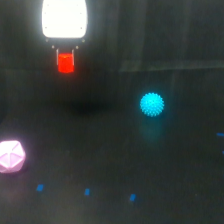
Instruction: Pick up the red object from the table
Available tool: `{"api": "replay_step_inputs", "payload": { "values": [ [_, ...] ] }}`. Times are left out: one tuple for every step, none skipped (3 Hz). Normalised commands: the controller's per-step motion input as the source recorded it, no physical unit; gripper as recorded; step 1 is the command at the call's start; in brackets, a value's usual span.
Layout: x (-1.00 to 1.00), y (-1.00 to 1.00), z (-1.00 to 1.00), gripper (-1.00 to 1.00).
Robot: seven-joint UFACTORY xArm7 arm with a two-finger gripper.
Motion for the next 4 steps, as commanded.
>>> {"api": "replay_step_inputs", "payload": {
  "values": [
    [-0.09, 0.0, -0.05, -0.89],
    [-0.16, -0.27, -0.46, -1.0],
    [-0.74, 0.09, 0.71, -0.94],
    [-0.02, 0.44, 0.41, -0.77]
  ]
}}
